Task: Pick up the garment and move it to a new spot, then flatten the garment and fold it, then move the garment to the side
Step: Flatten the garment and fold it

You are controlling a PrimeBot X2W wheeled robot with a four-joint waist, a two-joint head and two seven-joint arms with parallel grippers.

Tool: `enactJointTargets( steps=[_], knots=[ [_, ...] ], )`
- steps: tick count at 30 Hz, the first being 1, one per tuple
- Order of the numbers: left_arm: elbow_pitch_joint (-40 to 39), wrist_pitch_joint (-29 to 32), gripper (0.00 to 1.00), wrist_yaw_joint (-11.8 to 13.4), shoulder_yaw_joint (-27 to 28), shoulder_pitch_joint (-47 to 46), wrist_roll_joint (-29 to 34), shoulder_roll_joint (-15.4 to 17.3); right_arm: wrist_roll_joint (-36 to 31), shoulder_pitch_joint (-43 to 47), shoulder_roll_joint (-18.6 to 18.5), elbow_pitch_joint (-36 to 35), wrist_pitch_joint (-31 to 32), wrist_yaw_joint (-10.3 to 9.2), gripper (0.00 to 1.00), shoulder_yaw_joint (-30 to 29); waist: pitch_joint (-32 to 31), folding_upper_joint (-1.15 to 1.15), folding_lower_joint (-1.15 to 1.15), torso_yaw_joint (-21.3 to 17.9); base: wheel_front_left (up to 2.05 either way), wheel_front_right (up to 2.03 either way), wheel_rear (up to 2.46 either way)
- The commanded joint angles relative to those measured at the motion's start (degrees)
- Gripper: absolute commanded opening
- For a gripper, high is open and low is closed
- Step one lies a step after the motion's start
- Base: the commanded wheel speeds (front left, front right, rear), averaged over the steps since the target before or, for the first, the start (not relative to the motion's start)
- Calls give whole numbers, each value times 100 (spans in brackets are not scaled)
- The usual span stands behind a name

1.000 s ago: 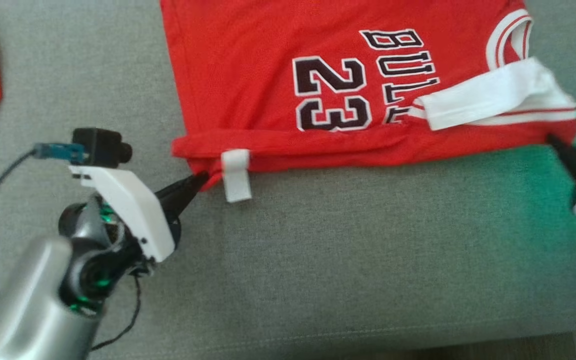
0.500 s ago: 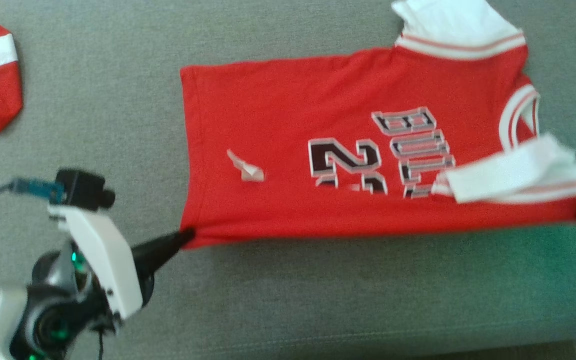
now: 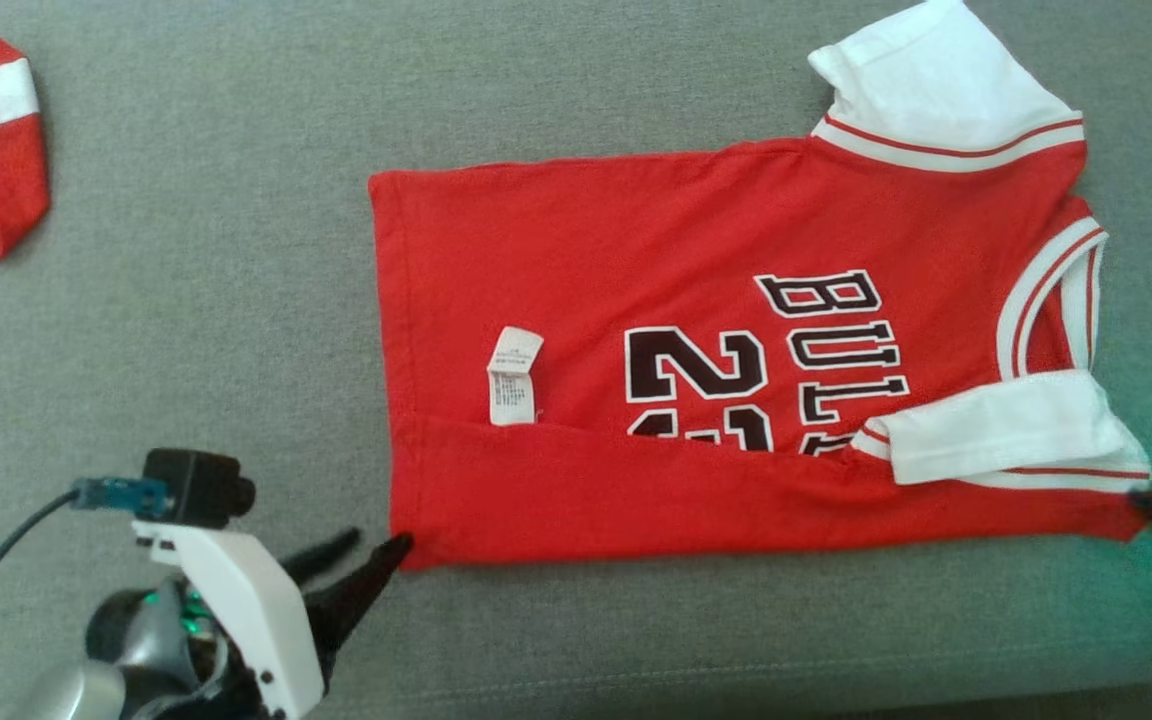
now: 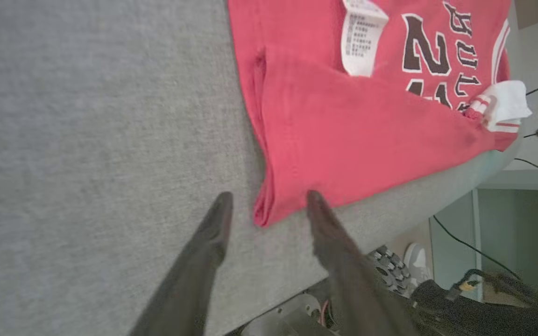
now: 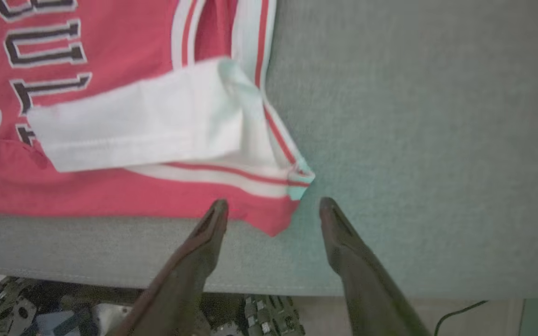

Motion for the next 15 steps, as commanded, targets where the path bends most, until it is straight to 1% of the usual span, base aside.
enactJointTargets(
  steps=[1, 5, 6, 8, 12, 15],
  knots=[
    [-202, -93, 100, 28, 272, -138, 115, 154, -41, -36, -362, -261, -123, -4, 100, -40, -3, 0, 0, 14, 0, 0, 0],
    [-396, -359, 100, 197, 486, -291, 416, 234, 159, -444, -472, -476, -375, -4, 100, -319, 63, 0, 0, 62, 0, 0, 0],
    [-431, -408, 100, 278, 533, -520, 549, 229, 249, -800, -482, -552, -402, -4, 100, -369, 141, 0, 0, 114, 0, 0, 0],
    [-377, -406, 100, 311, 511, -879, 671, 192, 232, -1275, -438, -552, -420, -4, 100, -376, 288, 0, 0, 199, 0, 0, 0],
    [172, -394, 100, 333, 386, -1942, 823, -99, -145, -2435, -283, -261, -387, -4, 100, -74, 679, 0, 0, 419, 0, 0, 0],
    [840, -430, 100, 253, 172, -2817, 1050, -330, -602, -3310, -125, 190, -388, -4, 100, 239, 963, 0, 0, 614, 0, 0, 0]
  ],
)
